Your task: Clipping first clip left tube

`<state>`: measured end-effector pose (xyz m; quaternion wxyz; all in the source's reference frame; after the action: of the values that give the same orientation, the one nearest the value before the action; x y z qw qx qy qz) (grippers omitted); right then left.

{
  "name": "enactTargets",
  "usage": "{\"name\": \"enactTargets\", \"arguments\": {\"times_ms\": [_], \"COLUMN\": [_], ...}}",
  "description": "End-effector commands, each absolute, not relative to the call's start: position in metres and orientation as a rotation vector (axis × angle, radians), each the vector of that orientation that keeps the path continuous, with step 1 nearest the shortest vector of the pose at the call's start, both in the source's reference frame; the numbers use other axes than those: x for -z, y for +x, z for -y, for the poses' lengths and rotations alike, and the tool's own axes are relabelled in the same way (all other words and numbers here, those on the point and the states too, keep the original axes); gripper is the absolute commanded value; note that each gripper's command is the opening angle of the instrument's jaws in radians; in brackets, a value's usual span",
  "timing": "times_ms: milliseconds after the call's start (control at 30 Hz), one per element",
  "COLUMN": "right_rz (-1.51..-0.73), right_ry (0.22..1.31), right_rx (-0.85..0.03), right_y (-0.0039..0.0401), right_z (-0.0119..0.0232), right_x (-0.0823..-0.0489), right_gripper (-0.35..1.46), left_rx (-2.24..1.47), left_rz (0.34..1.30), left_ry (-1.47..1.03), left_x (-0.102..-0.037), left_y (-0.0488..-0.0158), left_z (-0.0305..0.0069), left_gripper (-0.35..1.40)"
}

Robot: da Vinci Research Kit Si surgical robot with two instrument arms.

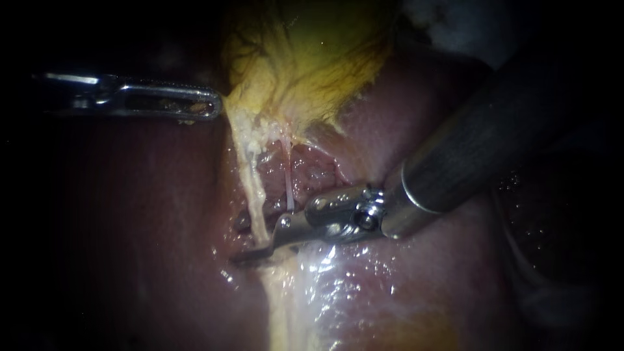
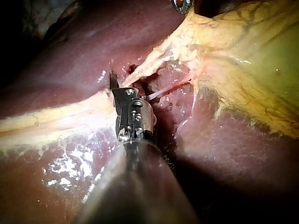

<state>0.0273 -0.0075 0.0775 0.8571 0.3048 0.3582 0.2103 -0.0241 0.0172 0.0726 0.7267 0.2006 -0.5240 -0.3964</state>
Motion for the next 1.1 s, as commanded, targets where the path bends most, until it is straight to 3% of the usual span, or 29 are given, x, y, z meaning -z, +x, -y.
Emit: {"name": "enactTargets", "arguments": {"times_ms": [33,267,400,867,1100], "right_rz": [-0.753,-0.763,-0.809,-0.900,-0.946], "right_ry": [0.641,0.623,0.616,0.633,0.701], "right_rx": [-0.442,-0.398,-0.412,-0.454,-0.433], "right_y": [0.0273,0.0271,0.0269,0.0230,0.0221], "right_z": [0.0075,0.0071,0.0066,0.0025,0.0020], "right_x": [-0.0774,-0.0775,-0.0778,-0.0753,-0.0752], "right_gripper": [-0.04,0.49,0.60,0.60,0.60], "left_rx": [0.874,0.873,0.873,0.872,0.872], "left_rz": [1.155,1.155,1.155,1.156,1.156], "left_ry": [0.442,0.443,0.443,0.444,0.444], "left_x": [-0.0726,-0.0726,-0.0726,-0.0725,-0.0725], "left_y": [-0.0241,-0.0240,-0.0240,-0.0238,-0.0238], "left_z": [-0.0172,-0.0172,-0.0172,-0.0172,-0.0172], "left_gripper": [-0.35,-0.35,-0.35,-0.35,-0.35]}}
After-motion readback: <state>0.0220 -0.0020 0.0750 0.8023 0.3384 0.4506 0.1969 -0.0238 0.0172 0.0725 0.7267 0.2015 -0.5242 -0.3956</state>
